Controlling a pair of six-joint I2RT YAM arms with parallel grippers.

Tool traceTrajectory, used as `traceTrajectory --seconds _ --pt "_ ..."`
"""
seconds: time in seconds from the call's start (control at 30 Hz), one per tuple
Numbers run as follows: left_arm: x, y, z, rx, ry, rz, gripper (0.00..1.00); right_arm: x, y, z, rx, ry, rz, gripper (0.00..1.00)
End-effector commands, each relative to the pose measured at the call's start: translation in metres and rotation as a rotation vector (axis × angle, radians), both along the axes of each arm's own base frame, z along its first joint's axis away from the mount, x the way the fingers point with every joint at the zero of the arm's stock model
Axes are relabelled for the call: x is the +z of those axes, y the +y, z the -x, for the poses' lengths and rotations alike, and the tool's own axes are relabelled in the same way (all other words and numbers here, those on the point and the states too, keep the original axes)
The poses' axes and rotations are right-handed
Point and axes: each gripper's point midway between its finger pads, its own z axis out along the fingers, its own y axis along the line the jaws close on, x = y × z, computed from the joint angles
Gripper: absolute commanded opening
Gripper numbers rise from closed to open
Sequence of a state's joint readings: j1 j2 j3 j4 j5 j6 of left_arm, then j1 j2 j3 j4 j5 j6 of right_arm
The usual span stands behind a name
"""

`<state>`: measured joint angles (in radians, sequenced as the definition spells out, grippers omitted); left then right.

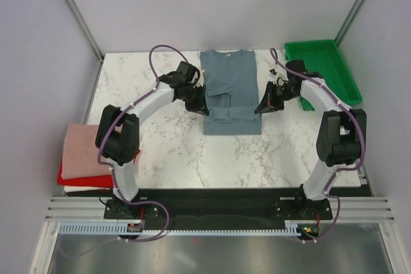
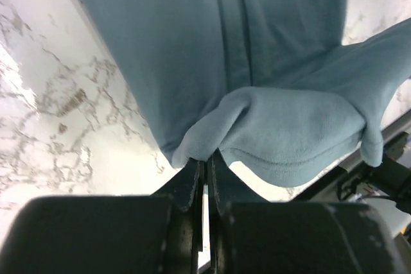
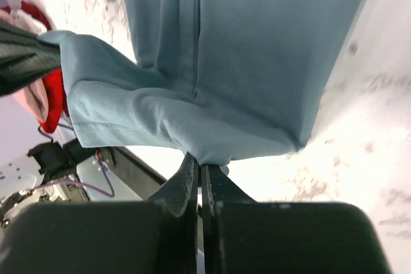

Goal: Fold and stack the t-shirts
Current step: Fold the tshirt

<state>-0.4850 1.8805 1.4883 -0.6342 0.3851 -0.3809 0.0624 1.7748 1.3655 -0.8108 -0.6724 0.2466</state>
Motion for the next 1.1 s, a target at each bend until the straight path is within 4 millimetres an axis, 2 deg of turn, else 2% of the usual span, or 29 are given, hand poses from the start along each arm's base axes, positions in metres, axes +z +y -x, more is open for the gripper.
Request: traceTrajectory --seconds 0.0,0.03,0.1,0.13,0.17,0.23,0.27,0.3,0.33,0.37,0.43,0.47,0.53,0.57,0.6,0.63,0.67,0.7,0.73,0.77,0.8,0.83,0.87,0.9,0.93,0.97,1.0,1.03,1.07 --pt "0.0 -0.001 -0.03 -0.035 -0.114 -0.05 0.02 -0.003 -0.004 -0.038 0.015 -0.083 0.028 0.0" --pt "-0.004 0.003 -0.037 -0.025 -0.127 -0.072 0.02 -0.002 -0.004 -0.048 0.016 -0.105 0.033 0.0" --pt "-0.004 0.003 -0.053 -0.016 -0.151 -0.08 0.02 -0.015 -0.006 -0.061 0.016 -0.099 0.047 0.0" --pt "-0.014 0.003 -0.059 -0.027 -0.149 -0.091 0.02 -0.01 -0.006 -0.073 0.019 -0.129 0.046 0.0" --pt "-0.011 0.001 -0.07 -0.024 -0.172 -0.093 0.02 -0.021 -0.006 -0.079 0.026 -0.116 0.05 0.0" --pt "-0.021 0.002 -0.081 -0.029 -0.175 -0.108 0.02 -0.017 -0.007 -0.098 0.023 -0.154 0.063 0.0" --pt "-0.015 -0.001 -0.089 -0.031 -0.2 -0.102 0.02 -0.028 -0.007 -0.103 0.023 -0.136 0.067 0.0" --pt "-0.016 0.0 -0.094 -0.03 -0.205 -0.105 0.02 -0.031 -0.007 -0.108 0.023 -0.137 0.07 0.0" --pt "-0.026 -0.001 -0.097 -0.033 -0.199 -0.117 0.02 -0.027 -0.007 -0.116 0.021 -0.158 0.07 0.0" --pt "-0.024 -0.002 -0.104 -0.031 -0.214 -0.118 0.02 -0.037 -0.007 -0.119 0.024 -0.143 0.075 0.0" --pt "-0.032 0.001 -0.111 -0.022 -0.225 -0.147 0.02 -0.039 -0.009 -0.13 0.026 -0.163 0.089 0.01" --pt "-0.036 0.001 -0.116 -0.015 -0.233 -0.158 0.02 -0.047 -0.01 -0.133 0.034 -0.158 0.097 0.03" --pt "-0.04 0.007 -0.125 0.004 -0.26 -0.202 0.05 -0.045 -0.01 -0.143 0.039 -0.185 0.102 0.04" --pt "-0.042 0.008 -0.129 0.008 -0.273 -0.214 0.12 -0.05 -0.009 -0.145 0.04 -0.179 0.1 0.11" --pt "-0.041 0.009 -0.133 0.002 -0.296 -0.228 0.27 -0.047 -0.008 -0.149 0.039 -0.192 0.099 0.15" --pt "-0.036 0.012 -0.142 0.021 -0.332 -0.256 0.35 -0.046 -0.01 -0.151 0.035 -0.198 0.105 0.27" --pt "-0.031 0.015 -0.148 0.035 -0.355 -0.277 0.46 -0.042 -0.011 -0.153 0.032 -0.211 0.109 0.33" --pt "-0.023 0.018 -0.152 0.041 -0.392 -0.31 0.62 -0.039 -0.012 -0.152 0.034 -0.217 0.11 0.37" --pt "-0.013 0.022 -0.156 0.057 -0.421 -0.339 0.67 -0.033 -0.013 -0.151 0.035 -0.23 0.108 0.43" --pt "-0.006 0.025 -0.155 0.057 -0.432 -0.352 0.69 -0.014 -0.014 -0.15 0.044 -0.274 0.096 0.51" --pt "0.019 0.032 -0.15 0.076 -0.461 -0.35 0.74 -0.006 -0.015 -0.147 0.049 -0.29 0.092 0.53" --pt "0.018 0.04 -0.141 0.085 -0.449 -0.372 0.75 0.003 -0.023 -0.146 0.041 -0.307 0.091 0.54" --pt "0.028 0.047 -0.134 0.095 -0.454 -0.377 0.77 0.024 -0.026 -0.142 0.033 -0.341 0.073 0.56" --pt "0.049 0.053 -0.123 0.126 -0.461 -0.352 0.79 0.023 -0.028 -0.132 0.026 -0.318 0.063 0.56" --pt "0.038 0.059 -0.106 0.125 -0.412 -0.351 0.79 0.035 -0.043 -0.126 -0.025 -0.316 0.051 0.56" --pt "0.037 0.061 -0.094 0.126 -0.381 -0.328 0.79 0.035 -0.046 -0.117 -0.04 -0.293 0.034 0.56" --pt "0.045 0.054 -0.076 0.121 -0.329 -0.234 0.8 0.017 -0.048 -0.098 -0.056 -0.216 0.014 0.57" --pt "0.025 0.054 -0.054 0.096 -0.242 -0.211 0.8 0.017 -0.053 -0.088 -0.087 -0.186 -0.007 0.57" --pt "0.019 0.052 -0.042 0.092 -0.188 -0.182 0.8 0.009 -0.053 -0.077 -0.102 -0.138 -0.033 0.56"
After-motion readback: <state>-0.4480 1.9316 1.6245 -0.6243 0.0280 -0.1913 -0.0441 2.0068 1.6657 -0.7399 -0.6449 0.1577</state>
